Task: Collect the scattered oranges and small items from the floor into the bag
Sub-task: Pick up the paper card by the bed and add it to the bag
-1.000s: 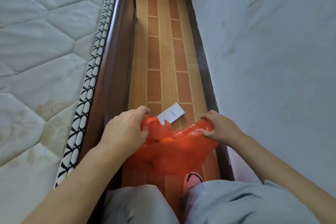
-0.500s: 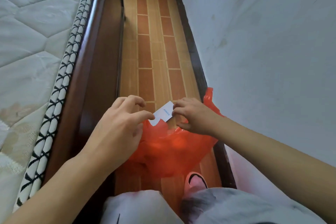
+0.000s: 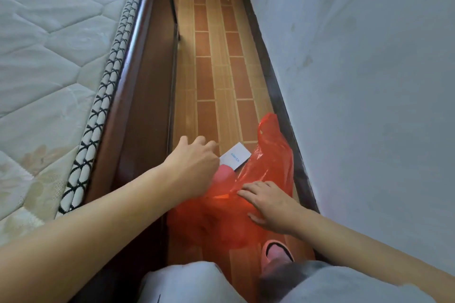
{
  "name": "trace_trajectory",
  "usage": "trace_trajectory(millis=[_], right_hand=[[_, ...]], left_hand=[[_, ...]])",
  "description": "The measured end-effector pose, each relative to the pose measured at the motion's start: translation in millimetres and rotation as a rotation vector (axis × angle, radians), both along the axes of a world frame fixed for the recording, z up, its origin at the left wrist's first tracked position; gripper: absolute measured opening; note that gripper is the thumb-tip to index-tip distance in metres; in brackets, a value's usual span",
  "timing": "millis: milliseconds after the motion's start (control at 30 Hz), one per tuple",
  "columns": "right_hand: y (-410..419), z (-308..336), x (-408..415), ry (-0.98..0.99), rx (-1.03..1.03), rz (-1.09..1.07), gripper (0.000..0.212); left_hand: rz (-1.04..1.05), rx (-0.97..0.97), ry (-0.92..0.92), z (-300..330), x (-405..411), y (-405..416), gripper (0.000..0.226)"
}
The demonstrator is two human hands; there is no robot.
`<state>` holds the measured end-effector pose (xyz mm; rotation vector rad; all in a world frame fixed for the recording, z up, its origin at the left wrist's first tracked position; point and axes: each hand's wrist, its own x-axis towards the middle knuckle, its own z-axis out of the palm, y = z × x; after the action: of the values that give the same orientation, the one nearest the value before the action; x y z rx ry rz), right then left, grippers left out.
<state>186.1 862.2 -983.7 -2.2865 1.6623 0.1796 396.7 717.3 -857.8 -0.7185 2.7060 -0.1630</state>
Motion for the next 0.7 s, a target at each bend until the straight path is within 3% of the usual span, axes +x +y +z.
trace_trajectory(millis=[100, 167, 233, 333, 400, 467, 633, 700], right_hand=[[13, -8, 0, -0.014, 0.061, -0.033, 0.060], [20, -16, -2, -0.009, 0.066, -0.026, 0.058], [29, -29, 1, 0.043, 0.067, 0.017, 0.053], [37, -33, 17, 0.059, 0.186, 0.063, 0.042], [31, -21, 28, 0.048, 0.187, 0.095, 0.031], [19, -1, 37, 0.028, 0.019, 0.129, 0.024], [-37, 46, 39, -0.161, -0.573, -0.009, 0.018], [-67, 47, 21, -0.123, -0.601, -0.157, 0.043]], left_hand=[[-0.053, 0.120, 0.010, -14, -22, -12, 0.035], [0.042, 0.274, -0.147, -35, -28, -11, 0.065], [0.058, 0.267, -0.226, -48, -32, -17, 0.080], [0.052, 0.220, -0.247, -54, -31, -30, 0.076], [0.084, 0.237, -0.358, -54, -30, -28, 0.058], [0.074, 0.217, -0.335, -55, -29, -19, 0.026], [0.117, 0.229, -0.303, -49, -26, -13, 0.024], [0.147, 0.241, -0.278, -46, -29, -14, 0.020]])
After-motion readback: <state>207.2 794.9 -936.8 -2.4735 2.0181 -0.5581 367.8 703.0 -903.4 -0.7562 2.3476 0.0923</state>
